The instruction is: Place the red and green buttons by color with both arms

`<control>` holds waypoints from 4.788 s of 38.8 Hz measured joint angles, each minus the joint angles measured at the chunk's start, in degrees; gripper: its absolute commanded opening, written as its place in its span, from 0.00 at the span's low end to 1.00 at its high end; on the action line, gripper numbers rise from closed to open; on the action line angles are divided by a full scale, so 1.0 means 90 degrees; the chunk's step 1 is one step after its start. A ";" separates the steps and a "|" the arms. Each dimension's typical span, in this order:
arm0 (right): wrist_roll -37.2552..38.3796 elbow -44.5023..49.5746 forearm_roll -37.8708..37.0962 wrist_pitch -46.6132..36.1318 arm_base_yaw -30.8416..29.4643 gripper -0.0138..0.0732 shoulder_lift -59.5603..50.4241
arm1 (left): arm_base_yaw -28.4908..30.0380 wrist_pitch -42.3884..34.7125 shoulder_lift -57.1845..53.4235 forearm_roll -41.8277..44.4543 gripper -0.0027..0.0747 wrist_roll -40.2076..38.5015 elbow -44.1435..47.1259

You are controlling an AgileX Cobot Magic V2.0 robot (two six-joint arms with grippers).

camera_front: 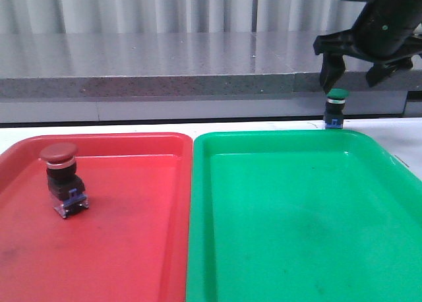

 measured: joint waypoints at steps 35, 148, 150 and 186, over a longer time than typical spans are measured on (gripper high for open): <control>0.0000 -0.0973 0.0011 0.0236 0.0000 0.49 0.0815 | 0.0000 0.0000 0.0000 0.0000 0.70 0.0000 0.0000; -0.1355 0.4772 0.0561 0.1686 0.1836 0.66 -0.7030 | 0.0000 0.0000 0.0000 0.0000 0.70 0.0000 0.0000; -0.1355 0.4908 0.0561 0.1834 0.1836 0.66 -0.7355 | 0.0000 0.0000 0.0000 0.0000 0.70 0.0000 0.0000; -0.0683 0.5544 0.0047 0.2715 0.1836 0.08 -0.8700 | 0.0000 0.0000 0.0000 0.0000 0.01 0.0000 0.0000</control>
